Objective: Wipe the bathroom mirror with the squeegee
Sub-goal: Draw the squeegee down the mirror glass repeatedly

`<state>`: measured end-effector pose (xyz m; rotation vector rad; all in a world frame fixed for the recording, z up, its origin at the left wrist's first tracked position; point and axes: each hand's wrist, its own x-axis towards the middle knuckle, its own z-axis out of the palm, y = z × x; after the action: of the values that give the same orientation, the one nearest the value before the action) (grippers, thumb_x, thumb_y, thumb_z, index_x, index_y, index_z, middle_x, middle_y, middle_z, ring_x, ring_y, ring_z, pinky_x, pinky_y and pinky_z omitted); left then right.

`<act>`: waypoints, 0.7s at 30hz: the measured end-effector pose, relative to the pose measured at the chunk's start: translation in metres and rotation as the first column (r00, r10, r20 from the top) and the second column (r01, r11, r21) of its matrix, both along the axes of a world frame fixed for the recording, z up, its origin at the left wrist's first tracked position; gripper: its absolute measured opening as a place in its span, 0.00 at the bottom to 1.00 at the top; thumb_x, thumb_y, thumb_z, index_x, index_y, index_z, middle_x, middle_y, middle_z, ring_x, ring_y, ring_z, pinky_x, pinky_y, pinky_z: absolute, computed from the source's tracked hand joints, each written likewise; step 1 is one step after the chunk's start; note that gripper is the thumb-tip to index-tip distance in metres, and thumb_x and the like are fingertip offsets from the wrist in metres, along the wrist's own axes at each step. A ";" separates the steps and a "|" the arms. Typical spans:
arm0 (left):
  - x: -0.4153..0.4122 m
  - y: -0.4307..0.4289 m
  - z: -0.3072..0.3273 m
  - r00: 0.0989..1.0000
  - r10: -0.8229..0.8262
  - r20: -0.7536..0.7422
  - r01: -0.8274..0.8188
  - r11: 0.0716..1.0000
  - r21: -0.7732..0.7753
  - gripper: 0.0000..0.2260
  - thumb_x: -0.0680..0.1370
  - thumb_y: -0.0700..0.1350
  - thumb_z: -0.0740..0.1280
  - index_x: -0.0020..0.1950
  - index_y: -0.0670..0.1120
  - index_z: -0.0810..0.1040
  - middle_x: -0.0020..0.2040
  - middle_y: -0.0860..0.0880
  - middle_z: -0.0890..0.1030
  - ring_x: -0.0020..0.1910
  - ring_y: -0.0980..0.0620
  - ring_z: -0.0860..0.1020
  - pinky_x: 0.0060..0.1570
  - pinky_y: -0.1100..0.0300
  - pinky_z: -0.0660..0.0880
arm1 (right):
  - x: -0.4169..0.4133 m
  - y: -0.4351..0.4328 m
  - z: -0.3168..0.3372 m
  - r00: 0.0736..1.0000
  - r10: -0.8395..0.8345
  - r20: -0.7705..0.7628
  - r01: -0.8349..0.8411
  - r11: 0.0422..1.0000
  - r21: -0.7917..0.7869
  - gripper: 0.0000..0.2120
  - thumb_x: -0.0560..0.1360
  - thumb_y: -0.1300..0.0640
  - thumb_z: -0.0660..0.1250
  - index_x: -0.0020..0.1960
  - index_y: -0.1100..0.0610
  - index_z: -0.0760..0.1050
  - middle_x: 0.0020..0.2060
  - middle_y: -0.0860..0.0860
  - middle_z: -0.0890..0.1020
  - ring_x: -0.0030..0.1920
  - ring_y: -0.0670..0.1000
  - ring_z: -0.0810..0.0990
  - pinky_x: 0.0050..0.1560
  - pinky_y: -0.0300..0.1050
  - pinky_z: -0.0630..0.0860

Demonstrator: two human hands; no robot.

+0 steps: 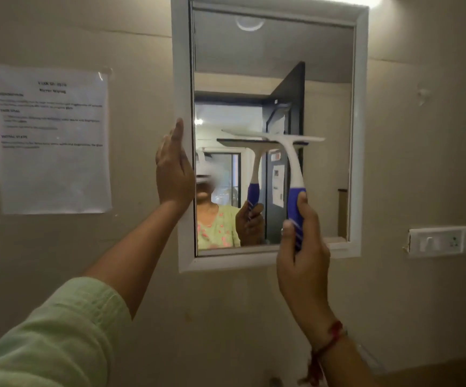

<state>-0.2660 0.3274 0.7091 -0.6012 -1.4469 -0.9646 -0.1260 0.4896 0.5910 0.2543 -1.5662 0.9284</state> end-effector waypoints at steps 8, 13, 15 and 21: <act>-0.002 0.001 -0.001 1.000 0.004 -0.021 -0.004 1.000 0.012 0.20 0.81 0.36 0.52 0.73 0.46 0.59 0.70 0.44 0.69 0.70 0.43 0.65 0.69 0.51 0.63 | -0.045 0.019 0.124 0.973 -0.082 -0.216 0.098 0.993 0.066 0.19 0.80 0.54 0.55 0.70 0.48 0.59 0.39 0.45 0.73 0.33 0.46 0.75 0.31 0.35 0.73; -0.003 0.001 -0.002 1.000 0.013 -0.012 -0.012 0.999 0.033 0.20 0.81 0.36 0.53 0.73 0.46 0.60 0.70 0.45 0.70 0.72 0.45 0.63 0.69 0.56 0.61 | -0.062 0.021 0.164 0.962 -0.135 -0.239 0.156 0.985 0.074 0.20 0.80 0.55 0.55 0.71 0.52 0.59 0.44 0.46 0.73 0.35 0.44 0.75 0.35 0.34 0.74; -0.005 0.000 -0.001 1.000 0.012 -0.012 -0.012 0.999 0.035 0.20 0.81 0.36 0.53 0.73 0.47 0.60 0.70 0.45 0.70 0.72 0.45 0.63 0.69 0.56 0.60 | -0.067 0.021 0.174 0.965 -0.135 -0.225 0.158 0.983 0.089 0.20 0.80 0.55 0.54 0.71 0.52 0.59 0.44 0.47 0.74 0.36 0.47 0.77 0.36 0.40 0.77; -0.008 0.000 -0.001 0.999 0.004 -0.034 -0.003 1.000 0.030 0.20 0.81 0.35 0.53 0.73 0.46 0.61 0.70 0.46 0.70 0.71 0.45 0.64 0.69 0.57 0.60 | -0.075 0.028 0.194 0.965 -0.174 -0.194 0.185 0.982 0.037 0.20 0.81 0.53 0.53 0.72 0.52 0.57 0.43 0.52 0.76 0.36 0.52 0.79 0.38 0.49 0.80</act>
<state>-0.2738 0.3273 0.7080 -0.5903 -1.4000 -0.9675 -0.2008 0.5172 0.7847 0.2288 -1.4138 0.6991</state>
